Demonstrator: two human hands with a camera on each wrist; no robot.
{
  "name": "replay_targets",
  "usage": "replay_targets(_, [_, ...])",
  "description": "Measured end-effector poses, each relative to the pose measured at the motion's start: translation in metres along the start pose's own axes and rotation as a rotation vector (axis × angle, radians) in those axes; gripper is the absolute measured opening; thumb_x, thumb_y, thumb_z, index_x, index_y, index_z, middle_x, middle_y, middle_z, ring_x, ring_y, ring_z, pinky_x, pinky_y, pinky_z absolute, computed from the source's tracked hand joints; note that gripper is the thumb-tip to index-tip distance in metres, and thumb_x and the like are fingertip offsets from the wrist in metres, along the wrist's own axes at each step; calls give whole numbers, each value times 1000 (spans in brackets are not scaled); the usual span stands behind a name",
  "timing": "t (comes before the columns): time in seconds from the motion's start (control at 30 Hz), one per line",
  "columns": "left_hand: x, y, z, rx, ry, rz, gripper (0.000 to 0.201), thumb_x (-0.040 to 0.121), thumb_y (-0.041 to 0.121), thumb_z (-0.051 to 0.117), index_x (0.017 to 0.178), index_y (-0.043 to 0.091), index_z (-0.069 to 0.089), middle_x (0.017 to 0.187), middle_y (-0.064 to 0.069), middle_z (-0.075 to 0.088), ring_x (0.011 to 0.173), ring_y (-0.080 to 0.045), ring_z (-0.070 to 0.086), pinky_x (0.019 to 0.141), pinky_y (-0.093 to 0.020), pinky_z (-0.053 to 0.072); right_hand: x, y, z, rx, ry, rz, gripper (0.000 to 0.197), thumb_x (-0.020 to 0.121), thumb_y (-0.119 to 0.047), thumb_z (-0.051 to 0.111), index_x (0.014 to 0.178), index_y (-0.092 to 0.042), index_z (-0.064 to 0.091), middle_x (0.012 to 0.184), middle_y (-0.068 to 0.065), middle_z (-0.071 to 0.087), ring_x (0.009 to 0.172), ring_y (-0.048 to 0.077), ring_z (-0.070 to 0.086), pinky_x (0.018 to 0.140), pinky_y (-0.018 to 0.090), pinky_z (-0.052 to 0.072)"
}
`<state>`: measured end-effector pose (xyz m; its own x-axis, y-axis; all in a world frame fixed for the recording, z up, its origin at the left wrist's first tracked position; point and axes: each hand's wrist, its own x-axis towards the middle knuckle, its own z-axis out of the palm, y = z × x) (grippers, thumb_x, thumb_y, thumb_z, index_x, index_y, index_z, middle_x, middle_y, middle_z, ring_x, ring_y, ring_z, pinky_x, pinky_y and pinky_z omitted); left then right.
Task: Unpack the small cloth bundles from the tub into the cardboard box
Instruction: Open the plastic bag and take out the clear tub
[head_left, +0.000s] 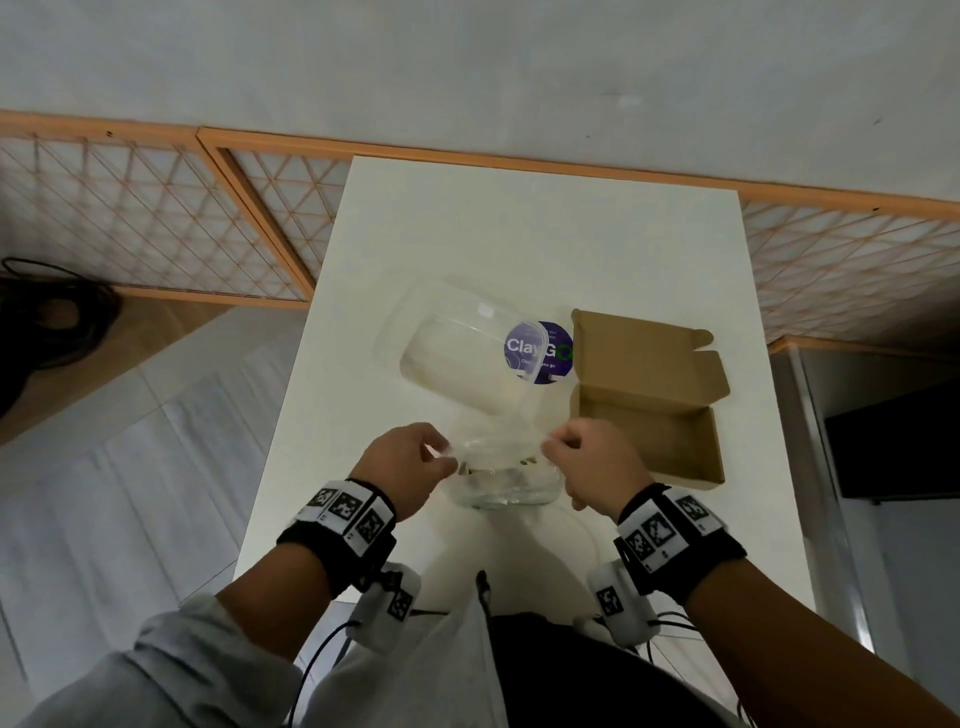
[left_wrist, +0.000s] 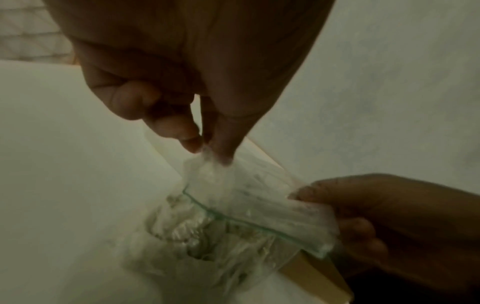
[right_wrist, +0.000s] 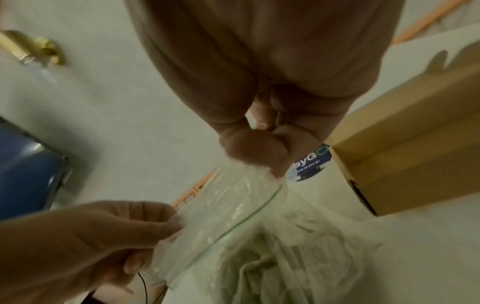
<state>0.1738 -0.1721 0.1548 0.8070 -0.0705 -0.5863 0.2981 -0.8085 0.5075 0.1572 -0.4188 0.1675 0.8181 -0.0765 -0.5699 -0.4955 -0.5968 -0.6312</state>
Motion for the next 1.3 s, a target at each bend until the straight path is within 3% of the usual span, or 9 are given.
replay_targets(0.2, [3,9,1,-751,-79,-306,16,100,23,67,104,9,72,96,-4,74,53,-14,71,37,-18,35,-1,2,5,292,-91,183,8,104,-8,58,109,-7,65,109,13,69,72,30,79,67,41,65])
replay_targets(0.33, [1,27,-10,-1253,-253,-474,19,107,14,53,106,0,65,81,-11,76,59,-18,75,51,-28,62,-1,2,-1,363,-67,178,15,97,8,53,98,-1,65,105,22,70,79,26,78,77,37,66])
replay_targets(0.47, [-1,27,-17,-1267,-353,-468,19,104,20,48,93,11,62,77,-3,61,46,-14,48,62,-29,52,-8,-7,-15,527,-104,182,11,99,5,53,96,-1,62,100,29,74,83,26,77,74,31,64])
replay_targets(0.63, [0,27,-7,-1246,-205,-384,29,103,34,59,80,17,59,55,3,43,46,-11,33,55,-24,40,-15,-17,-30,854,-297,222,20,97,8,44,100,-8,56,115,24,69,108,37,66,109,49,50])
replay_targets(0.73, [2,29,-6,-1293,-214,-378,28,102,39,62,107,13,68,73,0,53,56,-11,41,54,-22,43,-15,-14,-33,982,-380,204,25,94,10,41,103,-10,54,125,23,64,114,36,57,119,54,38])
replay_targets(0.83, [3,32,-7,-1366,-253,-457,39,101,41,62,129,13,62,105,-6,58,73,-15,55,57,-24,53,-11,-13,-31,1104,-418,199,38,90,10,39,121,-7,52,136,32,59,121,42,58,111,52,50])
replay_targets(1.0, [3,40,-7,-1509,-264,-540,27,107,32,55,105,7,62,91,-9,64,77,-21,63,63,-30,60,-10,-14,-25,1261,-354,195,44,90,13,34,125,-6,53,128,29,67,105,38,71,89,47,63])
replay_targets(1.17, [-1,53,-17,-1638,-182,-542,31,110,24,50,97,-1,60,89,-17,69,90,-31,67,62,-50,63,-11,-8,-20,1255,-317,138,38,92,15,32,106,-9,58,125,20,70,103,31,72,92,43,55])
replay_targets(1.3, [-3,59,-23,-1522,-207,-487,39,112,28,41,93,2,64,71,-13,75,73,-26,71,63,-35,61,-12,-2,-21,1228,-341,141,28,85,7,42,101,-11,57,120,19,68,100,30,70,83,41,54])
